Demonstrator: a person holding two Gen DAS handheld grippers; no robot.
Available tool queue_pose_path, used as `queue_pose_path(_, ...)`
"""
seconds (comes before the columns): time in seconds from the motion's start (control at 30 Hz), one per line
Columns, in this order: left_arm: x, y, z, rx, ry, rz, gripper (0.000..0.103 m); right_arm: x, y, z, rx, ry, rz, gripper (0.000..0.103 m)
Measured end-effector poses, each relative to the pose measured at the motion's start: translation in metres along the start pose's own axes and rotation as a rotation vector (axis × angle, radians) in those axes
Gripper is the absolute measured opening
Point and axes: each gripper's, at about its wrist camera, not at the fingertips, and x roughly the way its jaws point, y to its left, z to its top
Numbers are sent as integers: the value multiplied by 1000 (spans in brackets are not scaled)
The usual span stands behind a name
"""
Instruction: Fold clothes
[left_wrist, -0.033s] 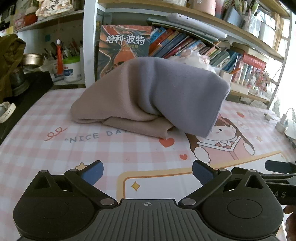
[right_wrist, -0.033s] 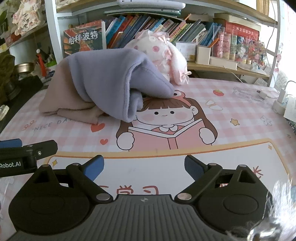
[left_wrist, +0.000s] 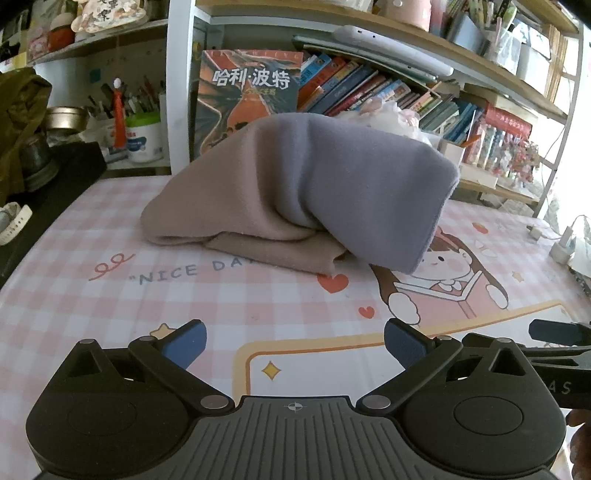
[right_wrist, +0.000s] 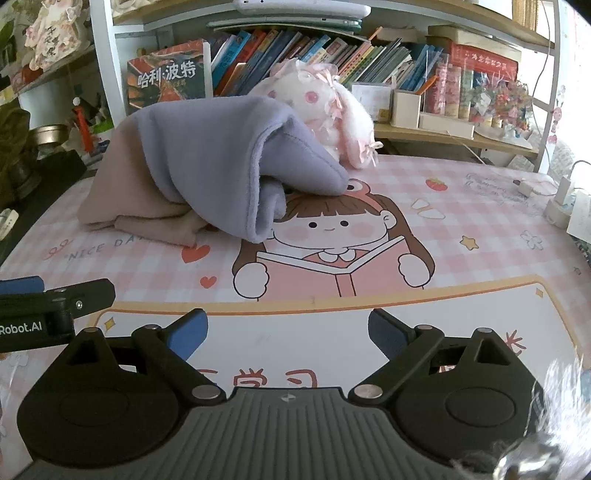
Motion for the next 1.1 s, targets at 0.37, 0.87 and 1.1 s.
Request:
queue_pose_path(0.37, -1, 3, 0, -9, 3, 11, 103, 1, 2, 0, 8, -3, 4, 94)
queue_pose_path(0.87, 1, 2, 1, -10, 17, 15, 103, 2, 3, 0, -2, 7, 8, 94)
queue_pose_path(1.1, 2, 2, 0, -10, 19, 17, 103, 3, 4, 0, -2, 11, 10, 94)
